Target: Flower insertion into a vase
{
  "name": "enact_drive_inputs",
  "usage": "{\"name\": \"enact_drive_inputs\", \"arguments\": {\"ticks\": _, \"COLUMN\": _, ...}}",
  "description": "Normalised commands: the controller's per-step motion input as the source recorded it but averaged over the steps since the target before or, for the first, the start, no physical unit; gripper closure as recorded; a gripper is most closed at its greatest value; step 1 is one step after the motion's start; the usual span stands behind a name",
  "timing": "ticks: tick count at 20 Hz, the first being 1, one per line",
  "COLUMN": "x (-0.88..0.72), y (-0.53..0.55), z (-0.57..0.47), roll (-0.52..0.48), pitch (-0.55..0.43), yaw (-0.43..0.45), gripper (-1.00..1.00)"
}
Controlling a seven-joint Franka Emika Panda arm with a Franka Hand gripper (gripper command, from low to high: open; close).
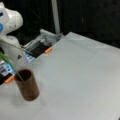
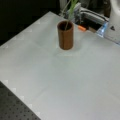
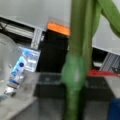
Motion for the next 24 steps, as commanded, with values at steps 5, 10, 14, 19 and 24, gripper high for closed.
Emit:
{"name": "enact_drive_inputs", "arguments": {"ticks": 5, "x": 0.06, "y": 0.03, "z": -0.08, "roll": 0.043, "pitch": -0.17, "yaw": -0.324, "gripper": 1.0}}
{"name": "enact_drive_inputs", "arguments": {"ticks": 10, "x": 0.13, "y": 0.05, "z": -0.13, "roll": 0.071, "pitch": 0.013, "yaw": -0.22, "gripper": 1.0}}
{"name": "enact_drive_inputs", "arguments": {"ticks": 14, "x": 0.21, "y": 0.0, "z": -0.07, "roll": 0.071, "pitch": 0.195, "yaw": -0.203, "gripper": 1.0}}
{"name": "enact_drive_inputs", "arguments": {"ticks": 19, "x": 0.23, "y": -0.03, "z": 0.04, "roll": 0.015, "pitch": 0.308, "yaw": -0.121, "gripper": 1.0}}
{"name": "enact_drive_inputs", "arguments": {"ticks": 24, "x": 0.19, "y": -0.06, "z": 0.17, "roll": -0.077, "pitch": 0.466, "yaw": -0.116, "gripper": 1.0}}
